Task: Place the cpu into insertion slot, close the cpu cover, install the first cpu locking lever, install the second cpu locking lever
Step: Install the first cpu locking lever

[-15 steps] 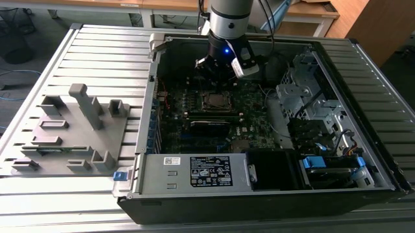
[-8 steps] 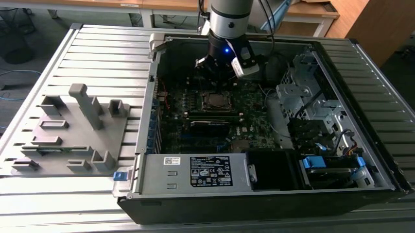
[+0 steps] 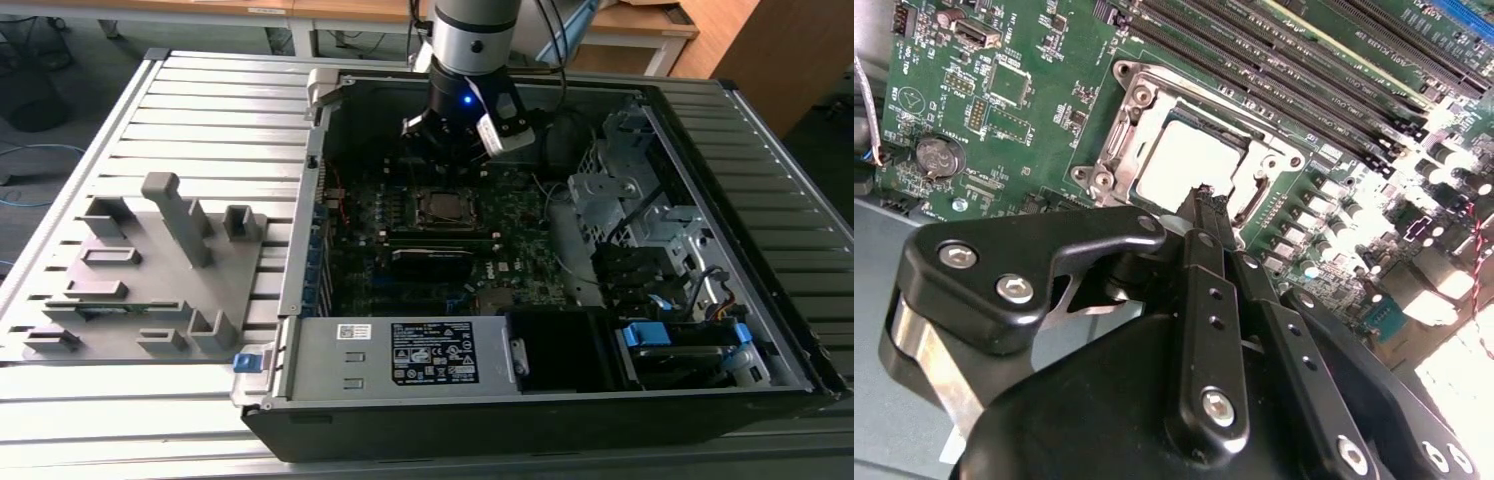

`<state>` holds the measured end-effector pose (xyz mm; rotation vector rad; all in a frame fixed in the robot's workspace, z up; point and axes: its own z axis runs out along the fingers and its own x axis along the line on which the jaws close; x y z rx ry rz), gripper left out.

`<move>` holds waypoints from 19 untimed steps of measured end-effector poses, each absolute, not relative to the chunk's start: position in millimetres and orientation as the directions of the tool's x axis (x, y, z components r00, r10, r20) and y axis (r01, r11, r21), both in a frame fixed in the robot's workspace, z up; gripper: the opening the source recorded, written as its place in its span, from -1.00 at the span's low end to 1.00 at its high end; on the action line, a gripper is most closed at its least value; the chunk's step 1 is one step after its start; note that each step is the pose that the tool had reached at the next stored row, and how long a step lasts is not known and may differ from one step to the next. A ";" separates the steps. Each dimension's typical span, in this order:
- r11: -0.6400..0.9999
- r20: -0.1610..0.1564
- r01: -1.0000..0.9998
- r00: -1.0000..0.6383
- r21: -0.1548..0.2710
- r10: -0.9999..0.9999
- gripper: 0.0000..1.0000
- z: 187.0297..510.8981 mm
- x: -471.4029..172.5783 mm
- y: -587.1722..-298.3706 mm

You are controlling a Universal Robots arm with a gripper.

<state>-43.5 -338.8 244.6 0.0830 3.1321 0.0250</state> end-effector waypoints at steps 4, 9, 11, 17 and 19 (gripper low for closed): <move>0.998 -0.008 0.053 -0.999 0.016 0.053 -0.79 244.8 -43.5 -338.8; 0.998 -0.008 0.053 -0.999 0.016 0.053 -0.79 247.4 -43.5 -338.8; 0.998 -0.008 0.053 -0.999 0.016 0.053 -0.79 248.8 -43.5 -338.8; 0.998 -0.008 0.053 -0.999 0.016 0.053 -0.79 249.6 -43.5 -338.8; 0.998 -0.008 0.053 -0.999 0.016 0.053 -0.79 249.7 -43.5 -338.8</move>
